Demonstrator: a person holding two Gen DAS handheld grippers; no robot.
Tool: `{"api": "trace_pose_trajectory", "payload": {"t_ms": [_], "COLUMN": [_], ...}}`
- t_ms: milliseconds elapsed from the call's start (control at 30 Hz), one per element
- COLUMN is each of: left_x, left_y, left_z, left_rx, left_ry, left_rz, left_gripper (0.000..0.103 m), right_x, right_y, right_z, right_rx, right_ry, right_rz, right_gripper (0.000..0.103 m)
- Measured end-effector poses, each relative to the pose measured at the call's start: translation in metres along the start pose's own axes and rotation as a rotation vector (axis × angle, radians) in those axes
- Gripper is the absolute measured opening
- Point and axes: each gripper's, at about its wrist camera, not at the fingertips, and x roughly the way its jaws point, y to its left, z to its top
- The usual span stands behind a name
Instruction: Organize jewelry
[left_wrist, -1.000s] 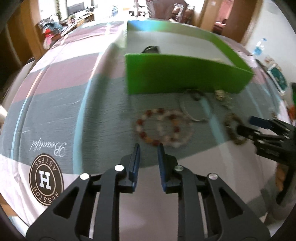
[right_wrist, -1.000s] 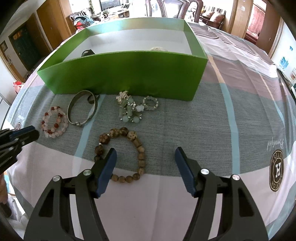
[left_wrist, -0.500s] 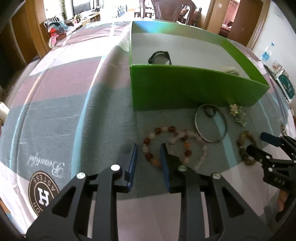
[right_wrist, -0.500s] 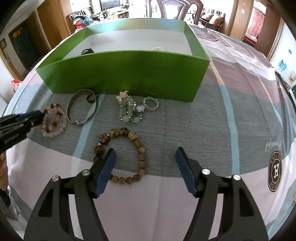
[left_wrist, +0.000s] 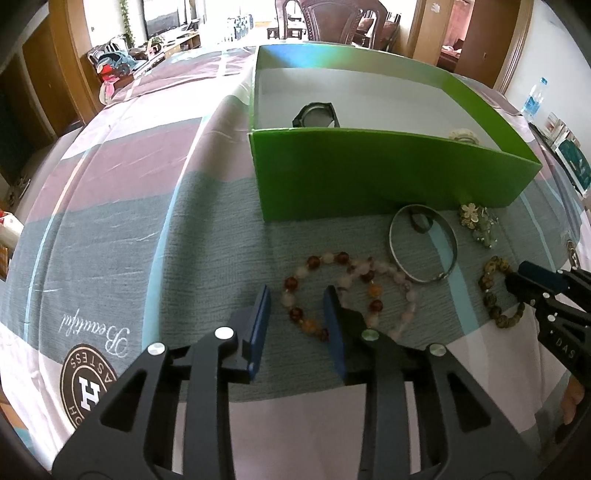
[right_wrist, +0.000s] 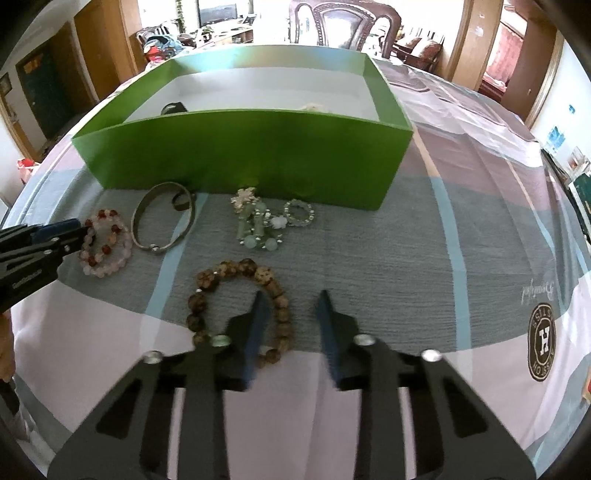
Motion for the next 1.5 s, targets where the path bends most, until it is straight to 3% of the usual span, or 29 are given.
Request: {"api": "trace_pose_trajectory", "payload": {"t_ms": [500,633,867,1033,1200,1267,1333,1500], "left_x": [-0.001,-0.001,-0.001,-0.002,-0.003,-0.003,-0.004,-0.005], "left_y": [-0.005,-0.002,-0.001,-0.001,-0.006,-0.008,-0.009,-0.007], "left_z": [-0.002,-0.002,-0.002,-0.002,-0.003,-0.003,-0.003,-0.002], "left_rx": [0.008,-0.01,-0.014,-0.015,0.001,0.006,0.011,-0.003], "left_ry": [-0.011,-0.013,-0.016,-0.015,-0.018,-0.019,-0.019,-0.005], "left_rz": [0.042,0.072,0.068,0.054,0.035,0.03,0.02,0.006], "left_gripper": [0.034,0.049,0.049,0.044,0.031,0.02,0.011,0.008], "right_x": [0.001,0.002,0.001,0.0,0.0,0.0,0.0,0.0], "right_y": [0.002,0.003,0.006,0.013,0.018,0.018,0.019,0.018], "right_z": [0.0,0.0,-0.002,-0.005,-0.005,-0.005,-0.005,-0.003], "right_rx": [0.018,0.033,0.147,0.175,0.165,0.159,0.153,0.152], "right_ry": [-0.011,-0.013,-0.019,-0.038,-0.039,-0.036,-0.033,-0.023], "right_rz": [-0.01,-0.034,-0.08,-0.087,-0.083,-0.063,-0.045,-0.01], "right_gripper": [0.025,0.032,0.032,0.03,0.029,0.023,0.01,0.008]}}
